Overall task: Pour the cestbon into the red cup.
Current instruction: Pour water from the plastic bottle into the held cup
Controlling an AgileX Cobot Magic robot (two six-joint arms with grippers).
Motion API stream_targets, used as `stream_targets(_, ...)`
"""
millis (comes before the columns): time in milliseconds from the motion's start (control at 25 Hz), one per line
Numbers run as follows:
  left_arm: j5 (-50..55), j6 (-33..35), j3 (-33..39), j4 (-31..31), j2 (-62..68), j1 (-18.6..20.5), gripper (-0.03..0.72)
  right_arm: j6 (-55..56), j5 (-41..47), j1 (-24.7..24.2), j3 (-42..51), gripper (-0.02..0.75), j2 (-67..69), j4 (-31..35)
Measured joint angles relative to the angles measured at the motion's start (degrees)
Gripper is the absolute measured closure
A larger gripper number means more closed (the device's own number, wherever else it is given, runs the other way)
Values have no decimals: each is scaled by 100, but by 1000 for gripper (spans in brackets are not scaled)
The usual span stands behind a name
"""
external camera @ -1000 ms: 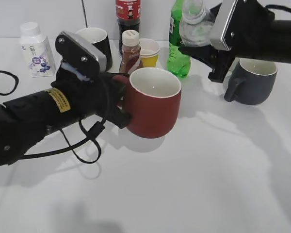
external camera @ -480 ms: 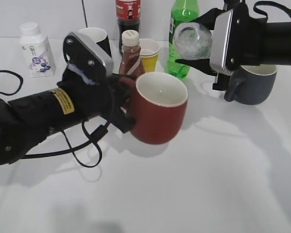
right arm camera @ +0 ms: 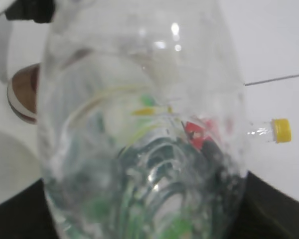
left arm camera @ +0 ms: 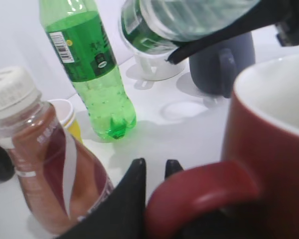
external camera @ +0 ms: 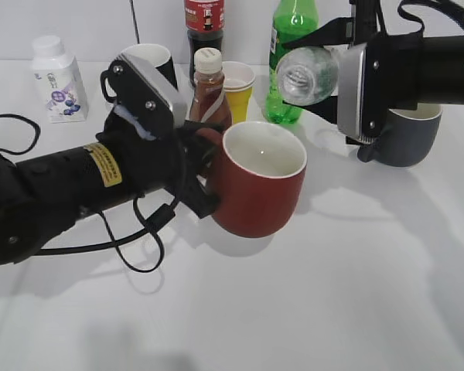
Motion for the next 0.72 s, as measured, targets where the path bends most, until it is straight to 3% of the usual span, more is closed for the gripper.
stream_targets(720, 0, -346, 0, 288, 0, -52, 609, -1249, -5, 0, 0, 260, 0, 38)
